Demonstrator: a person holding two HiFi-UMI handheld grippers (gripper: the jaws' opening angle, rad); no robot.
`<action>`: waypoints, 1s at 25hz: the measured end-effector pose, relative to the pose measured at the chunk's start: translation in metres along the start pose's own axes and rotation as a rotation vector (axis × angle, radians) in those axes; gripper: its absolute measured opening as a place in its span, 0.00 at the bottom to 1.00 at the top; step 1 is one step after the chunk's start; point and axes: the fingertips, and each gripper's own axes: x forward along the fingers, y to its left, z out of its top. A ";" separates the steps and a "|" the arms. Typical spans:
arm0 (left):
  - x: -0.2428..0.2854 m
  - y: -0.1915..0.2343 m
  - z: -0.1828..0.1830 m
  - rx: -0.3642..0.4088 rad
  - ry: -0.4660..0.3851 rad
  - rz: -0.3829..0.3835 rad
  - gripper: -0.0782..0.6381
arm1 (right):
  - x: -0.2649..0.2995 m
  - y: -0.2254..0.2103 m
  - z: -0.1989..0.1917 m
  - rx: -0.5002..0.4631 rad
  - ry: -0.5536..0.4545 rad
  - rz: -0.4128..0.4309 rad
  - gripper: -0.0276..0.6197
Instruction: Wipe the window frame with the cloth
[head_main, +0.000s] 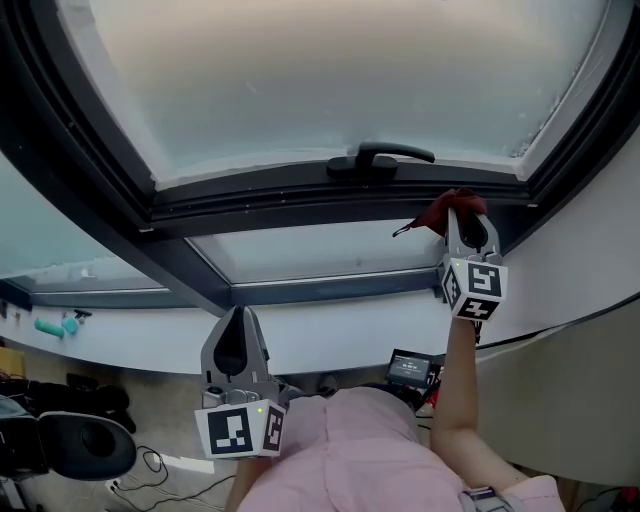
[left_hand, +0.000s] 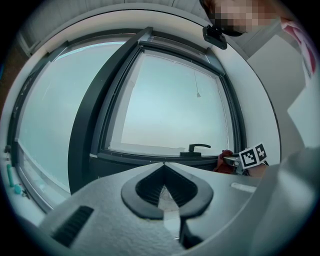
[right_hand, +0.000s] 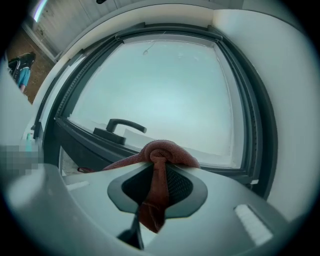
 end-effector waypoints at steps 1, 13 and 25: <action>0.001 -0.001 0.000 0.001 0.001 -0.001 0.10 | -0.001 -0.009 -0.002 0.004 0.004 -0.018 0.15; 0.014 -0.011 -0.002 0.008 0.009 -0.007 0.10 | -0.011 -0.123 -0.036 0.044 0.084 -0.239 0.15; 0.031 -0.020 0.002 0.021 0.013 -0.029 0.10 | -0.014 -0.175 -0.059 0.062 0.141 -0.330 0.15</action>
